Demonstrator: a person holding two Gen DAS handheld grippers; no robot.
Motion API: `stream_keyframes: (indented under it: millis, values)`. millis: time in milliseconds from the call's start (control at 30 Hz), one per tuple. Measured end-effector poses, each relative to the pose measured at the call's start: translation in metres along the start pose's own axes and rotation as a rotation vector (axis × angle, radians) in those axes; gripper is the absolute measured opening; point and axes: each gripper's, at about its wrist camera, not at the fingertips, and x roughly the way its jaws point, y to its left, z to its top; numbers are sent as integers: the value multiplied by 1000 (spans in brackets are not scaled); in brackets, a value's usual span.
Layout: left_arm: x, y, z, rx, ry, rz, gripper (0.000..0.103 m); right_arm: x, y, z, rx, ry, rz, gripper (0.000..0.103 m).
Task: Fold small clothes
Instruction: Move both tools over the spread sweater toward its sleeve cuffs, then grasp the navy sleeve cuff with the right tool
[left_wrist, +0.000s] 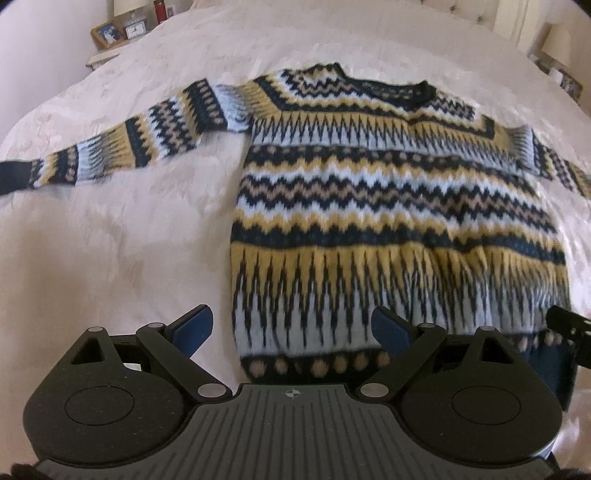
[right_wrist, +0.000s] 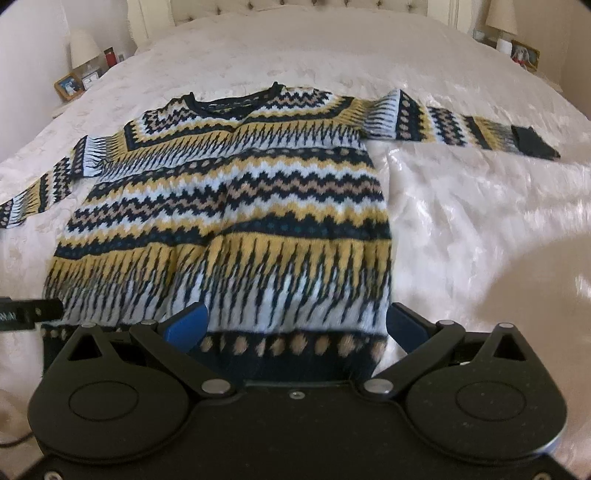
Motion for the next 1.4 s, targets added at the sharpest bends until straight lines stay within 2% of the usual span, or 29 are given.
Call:
stream_keyframes:
  millis: [200,367,467,600,733,867,1033,1100,1133,1167,1400]
  values:
    - [-1,-6,31,50,-73,-9,94,7,-14,18,-21,-1,46,102]
    - [-2,-13,58,78,-133,-14,93,16,-40,40,47,24,98,102]
    - [-1,-17,69,87,-155,-23,93,21,-60,56,65,25,86,102]
    - [5,-23,79,94,-161,-29,94,35,-88,79,34,54,41,102]
    - [17,-29,86,100,-154,-25,93,50,-122,101,43,47,-59,102]
    - [31,-34,92,103,-144,-15,93,62,-173,129,145,-1,-112,102]
    - [48,-42,99,109,-117,-6,93,90,-236,159,242,-60,-267,101]
    - [55,-45,99,112,-105,-6,93,100,-256,167,255,-80,-352,95]
    - [58,-47,99,115,-98,-4,93,106,-264,171,262,-87,-381,84]
    - [62,-48,98,117,-90,-3,93,111,-271,173,271,-94,-392,78]
    - [81,-47,98,108,-53,-1,93,150,-282,181,283,-165,-417,75]
